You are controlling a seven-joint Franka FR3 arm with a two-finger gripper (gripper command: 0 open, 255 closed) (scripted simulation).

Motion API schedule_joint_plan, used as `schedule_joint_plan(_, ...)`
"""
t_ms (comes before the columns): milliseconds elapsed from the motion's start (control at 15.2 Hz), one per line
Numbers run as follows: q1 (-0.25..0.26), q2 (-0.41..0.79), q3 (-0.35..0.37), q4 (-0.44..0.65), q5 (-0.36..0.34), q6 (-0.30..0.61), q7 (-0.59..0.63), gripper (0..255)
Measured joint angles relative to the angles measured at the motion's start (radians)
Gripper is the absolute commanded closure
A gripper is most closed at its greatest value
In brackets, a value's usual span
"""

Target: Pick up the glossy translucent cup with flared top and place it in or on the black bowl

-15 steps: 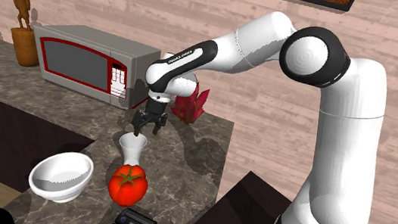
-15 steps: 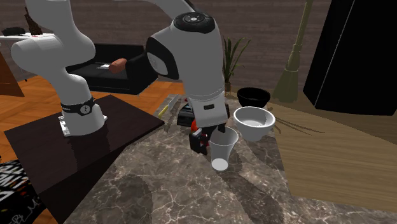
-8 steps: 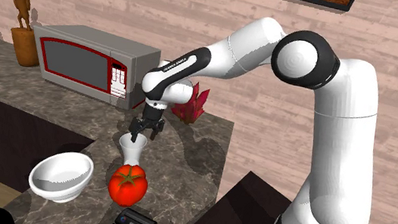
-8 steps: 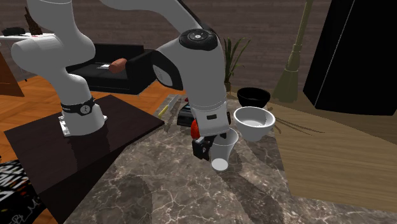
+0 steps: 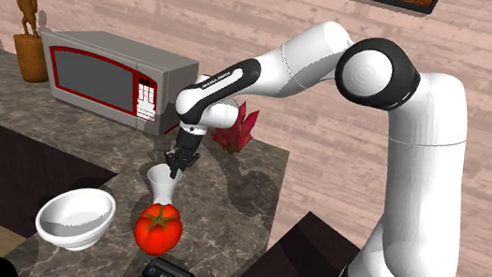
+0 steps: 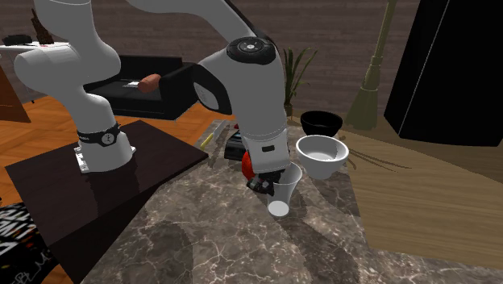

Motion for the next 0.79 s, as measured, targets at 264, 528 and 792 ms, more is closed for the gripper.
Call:
schedule_joint_plan(264,0.000,0.000,0.000,0.000,0.000,0.000,0.000,255)
schedule_joint_plan(528,0.000,-0.004,-0.001,0.000,-0.001,-0.005,0.001,255)
schedule_joint_plan(792,0.003,-0.035,-0.004,0.006,-0.011,-0.039,0.019,255)
